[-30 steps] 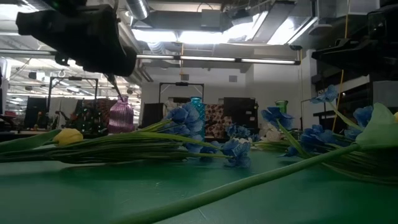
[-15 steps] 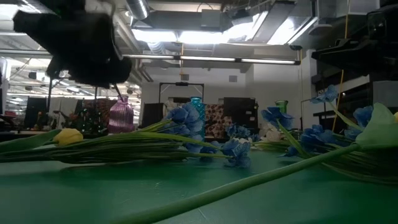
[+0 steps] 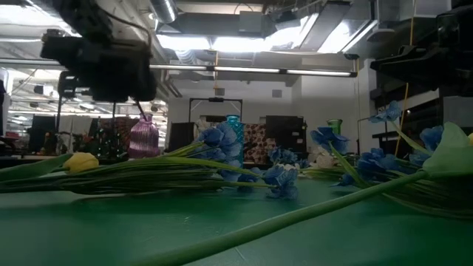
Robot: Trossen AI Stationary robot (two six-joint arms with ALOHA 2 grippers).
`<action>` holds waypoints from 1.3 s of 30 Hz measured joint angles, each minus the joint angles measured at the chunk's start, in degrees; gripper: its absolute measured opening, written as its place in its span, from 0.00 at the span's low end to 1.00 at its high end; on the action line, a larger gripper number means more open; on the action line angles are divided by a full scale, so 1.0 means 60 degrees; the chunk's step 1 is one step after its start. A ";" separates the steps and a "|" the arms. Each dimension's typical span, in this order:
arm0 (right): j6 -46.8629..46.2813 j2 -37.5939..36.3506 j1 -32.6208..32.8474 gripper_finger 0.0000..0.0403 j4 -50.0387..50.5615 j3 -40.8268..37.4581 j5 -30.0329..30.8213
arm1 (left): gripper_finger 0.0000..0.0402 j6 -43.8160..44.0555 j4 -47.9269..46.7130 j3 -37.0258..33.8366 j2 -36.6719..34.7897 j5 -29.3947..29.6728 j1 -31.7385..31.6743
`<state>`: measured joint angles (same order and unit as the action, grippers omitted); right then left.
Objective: Sort flowers into vase by color
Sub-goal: Put the top left white flowers into the violet vase, then put the top white flowers into the violet vase
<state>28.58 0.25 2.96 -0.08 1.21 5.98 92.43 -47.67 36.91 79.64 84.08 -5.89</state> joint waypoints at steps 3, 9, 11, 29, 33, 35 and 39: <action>0.0004 0.0000 0.0003 0.40 0.0000 0.0000 0.0000 | 0.00 -0.1514 0.0663 0.0325 0.0000 0.0188 0.0000; 0.0007 0.0000 0.0003 0.40 0.0000 0.0000 0.0000 | 0.00 -0.4506 0.2105 0.0715 0.0000 0.0275 0.0000; 0.0007 0.0000 0.0004 0.40 0.0000 0.0000 0.0003 | 0.00 -0.5239 0.2487 0.0735 0.0000 0.0257 0.0000; -0.0047 0.0000 0.0001 0.40 0.0003 0.0000 -0.0031 | 0.01 -0.3852 -0.0654 0.0735 -0.0137 -0.2743 -0.0005; -0.0055 0.0000 0.0003 0.40 0.0007 0.0000 -0.0084 | 0.03 -0.2482 -0.2284 0.0735 -0.0229 -0.3713 0.0240; -0.0055 0.0000 0.0000 0.40 0.0011 0.0000 -0.0087 | 0.05 -0.1861 -0.2826 0.0735 -0.0294 -0.4094 0.0489; -0.0059 0.0000 0.0001 0.40 0.0011 0.0000 -0.0095 | 0.07 -0.1484 -0.2906 0.0735 -0.0535 -0.4609 0.1288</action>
<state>28.22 0.25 2.97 -0.01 1.21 5.41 83.53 -65.11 41.32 76.42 56.43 1.84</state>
